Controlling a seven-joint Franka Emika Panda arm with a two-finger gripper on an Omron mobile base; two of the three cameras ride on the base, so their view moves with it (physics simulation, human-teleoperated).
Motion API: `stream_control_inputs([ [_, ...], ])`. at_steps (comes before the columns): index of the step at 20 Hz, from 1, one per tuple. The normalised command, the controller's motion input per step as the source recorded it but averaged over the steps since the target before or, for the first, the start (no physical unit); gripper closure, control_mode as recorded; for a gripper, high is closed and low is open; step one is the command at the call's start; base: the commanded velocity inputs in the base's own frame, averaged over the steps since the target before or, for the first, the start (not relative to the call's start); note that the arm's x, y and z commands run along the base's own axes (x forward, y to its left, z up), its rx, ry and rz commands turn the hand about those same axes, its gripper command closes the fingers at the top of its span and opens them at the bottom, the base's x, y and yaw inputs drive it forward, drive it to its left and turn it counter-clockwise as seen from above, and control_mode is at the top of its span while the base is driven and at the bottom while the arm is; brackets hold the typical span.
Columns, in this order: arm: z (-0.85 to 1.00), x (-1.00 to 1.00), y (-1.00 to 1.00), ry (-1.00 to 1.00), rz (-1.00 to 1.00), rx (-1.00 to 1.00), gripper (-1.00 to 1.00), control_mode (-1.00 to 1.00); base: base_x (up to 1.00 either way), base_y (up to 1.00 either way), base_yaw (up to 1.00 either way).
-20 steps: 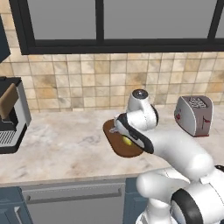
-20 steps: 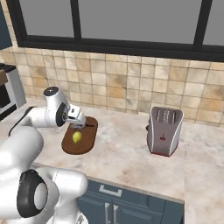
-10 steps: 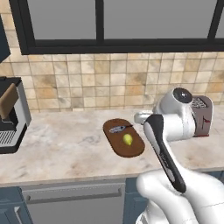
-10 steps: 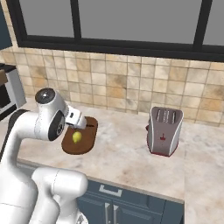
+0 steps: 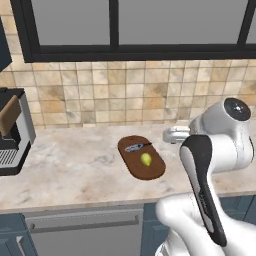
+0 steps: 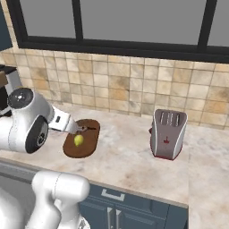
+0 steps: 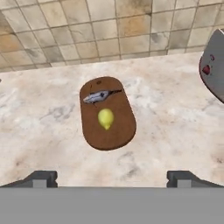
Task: Retrieve a lemon from the fridge and place it on the cutting board with the fish.
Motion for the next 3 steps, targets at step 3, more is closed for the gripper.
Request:
stream_control_inputs([
  [3, 0.23, 0.00, 0.00, 0.37, -0.02, -0.10, -1.00, -1.00, 0.00, 0.00, 0.00],
])
